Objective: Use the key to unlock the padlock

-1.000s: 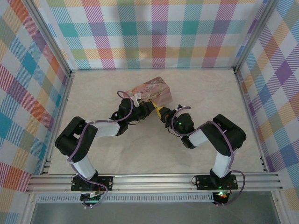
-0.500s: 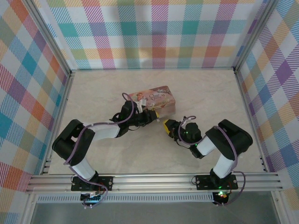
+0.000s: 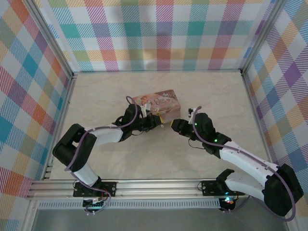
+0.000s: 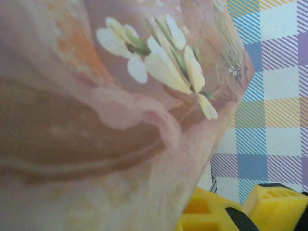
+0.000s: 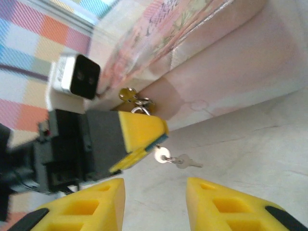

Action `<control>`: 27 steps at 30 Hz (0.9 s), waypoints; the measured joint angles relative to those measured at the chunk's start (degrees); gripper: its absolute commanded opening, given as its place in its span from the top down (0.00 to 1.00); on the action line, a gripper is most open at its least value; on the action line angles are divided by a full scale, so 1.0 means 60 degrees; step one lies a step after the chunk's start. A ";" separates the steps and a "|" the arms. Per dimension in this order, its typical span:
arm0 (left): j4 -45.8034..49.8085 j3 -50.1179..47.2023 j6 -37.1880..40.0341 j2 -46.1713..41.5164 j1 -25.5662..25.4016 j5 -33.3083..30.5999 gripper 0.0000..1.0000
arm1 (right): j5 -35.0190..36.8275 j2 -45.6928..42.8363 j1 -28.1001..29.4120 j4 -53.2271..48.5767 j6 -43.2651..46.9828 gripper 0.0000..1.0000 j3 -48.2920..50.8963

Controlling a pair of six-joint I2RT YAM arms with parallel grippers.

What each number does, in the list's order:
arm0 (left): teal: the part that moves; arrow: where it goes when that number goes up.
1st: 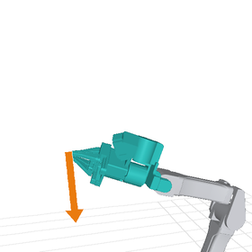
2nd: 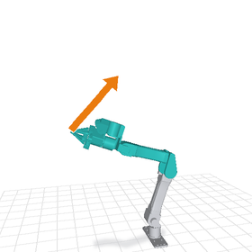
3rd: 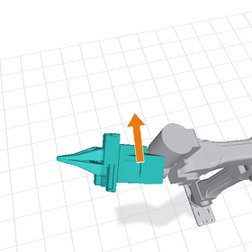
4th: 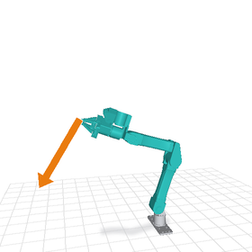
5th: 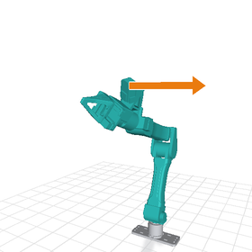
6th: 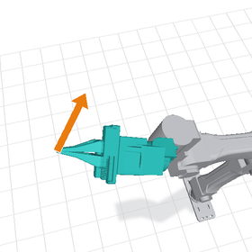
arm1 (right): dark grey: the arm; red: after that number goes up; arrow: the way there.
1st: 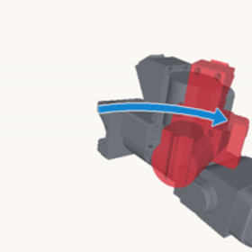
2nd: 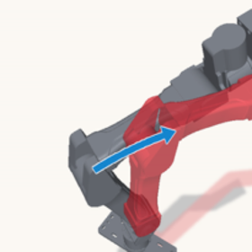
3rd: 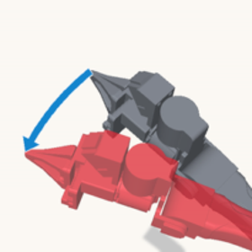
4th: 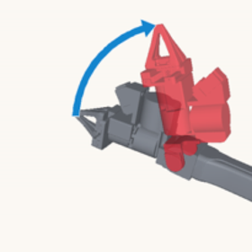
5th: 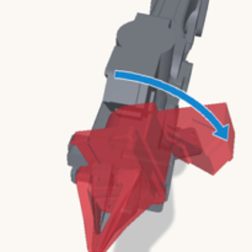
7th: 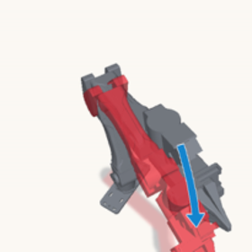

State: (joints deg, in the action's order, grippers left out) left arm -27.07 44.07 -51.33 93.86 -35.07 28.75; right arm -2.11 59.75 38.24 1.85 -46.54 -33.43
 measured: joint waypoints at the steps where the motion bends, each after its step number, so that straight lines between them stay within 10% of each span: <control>1: 0.0036 0.0000 0.0000 -0.0036 0.0000 0.0029 1.00 | 0.0149 0.0084 0.0160 -0.0372 0.0412 0.60 -0.0117; 27: 0.0616 0.0135 -0.0004 -0.0310 0.0004 0.0302 0.99 | 0.2138 0.3126 0.1945 -0.1781 0.4717 0.54 -0.2302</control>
State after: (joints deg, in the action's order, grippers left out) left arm -23.38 44.88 -51.35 92.01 -35.05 30.57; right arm 10.72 78.50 49.91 -8.84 -18.24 -47.24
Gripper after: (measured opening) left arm 0.125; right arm 0.473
